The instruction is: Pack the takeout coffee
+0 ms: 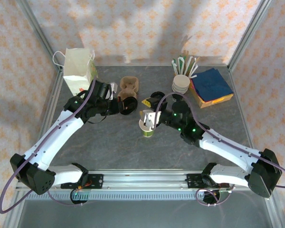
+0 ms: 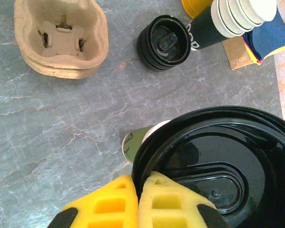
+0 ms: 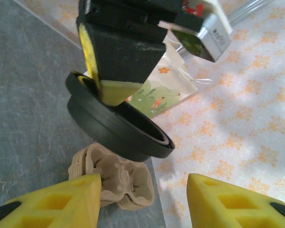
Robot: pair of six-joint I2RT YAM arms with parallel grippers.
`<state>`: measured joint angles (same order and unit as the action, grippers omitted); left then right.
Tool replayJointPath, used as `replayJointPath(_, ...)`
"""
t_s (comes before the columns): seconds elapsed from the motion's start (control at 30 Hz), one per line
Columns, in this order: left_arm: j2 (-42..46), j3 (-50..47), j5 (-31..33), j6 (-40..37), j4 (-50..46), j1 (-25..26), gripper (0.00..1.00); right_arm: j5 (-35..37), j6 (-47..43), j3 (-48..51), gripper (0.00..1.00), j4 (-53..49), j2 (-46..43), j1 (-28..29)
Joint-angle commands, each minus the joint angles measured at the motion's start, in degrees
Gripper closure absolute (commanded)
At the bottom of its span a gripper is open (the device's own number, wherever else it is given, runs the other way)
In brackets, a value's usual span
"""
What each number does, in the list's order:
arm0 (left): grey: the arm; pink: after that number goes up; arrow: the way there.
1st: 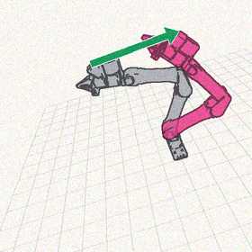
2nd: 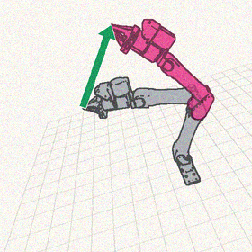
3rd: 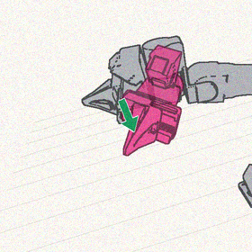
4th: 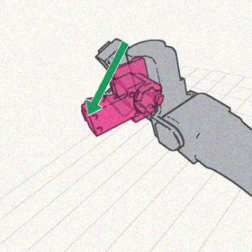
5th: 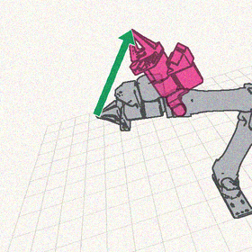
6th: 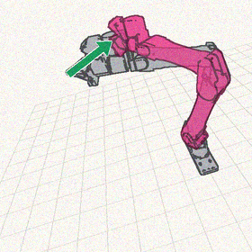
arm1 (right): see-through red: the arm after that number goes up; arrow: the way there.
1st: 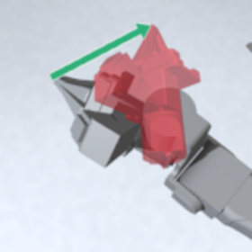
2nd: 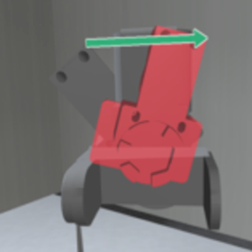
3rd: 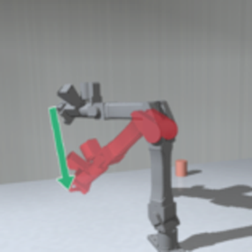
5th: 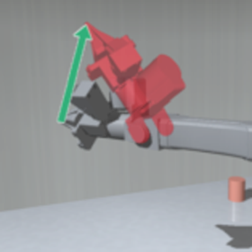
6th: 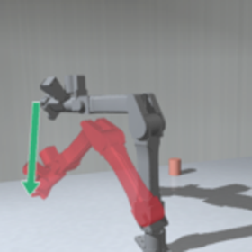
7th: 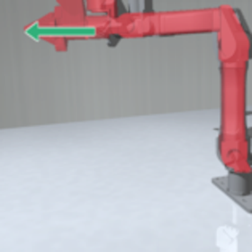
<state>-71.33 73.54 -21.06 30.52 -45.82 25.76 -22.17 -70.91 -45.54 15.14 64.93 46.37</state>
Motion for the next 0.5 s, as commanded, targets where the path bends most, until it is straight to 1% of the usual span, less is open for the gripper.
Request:
replayJointPath(0.0, -0.3, 0.8, -0.6, -0.2, -2.0, 0.0, 1.00, -1.1, -3.0, -2.6, 0.50, -3.8, 0.4, 0.5)
replayJointPath(0.2, -1.3, 2.4, 3.0, -2.1, -4.3, 0.4, 1.00, -2.3, -5.1, -4.6, 0.50, -7.9, 0.8, 0.6)
replayJointPath(0.37, -3.3, 6.0, 8.7, -5.5, -9.5, 2.4, 1.00, -3.6, -6.1, -7.1, 0.50, -11.8, 1.7, 0.8)
replayJointPath(0.47, -4.7, 7.3, 10.0, -7.4, -12.5, 4.0, 1.00, -4.8, -6.5, -8.4, 0.50, -13.5, 2.3, 1.1)
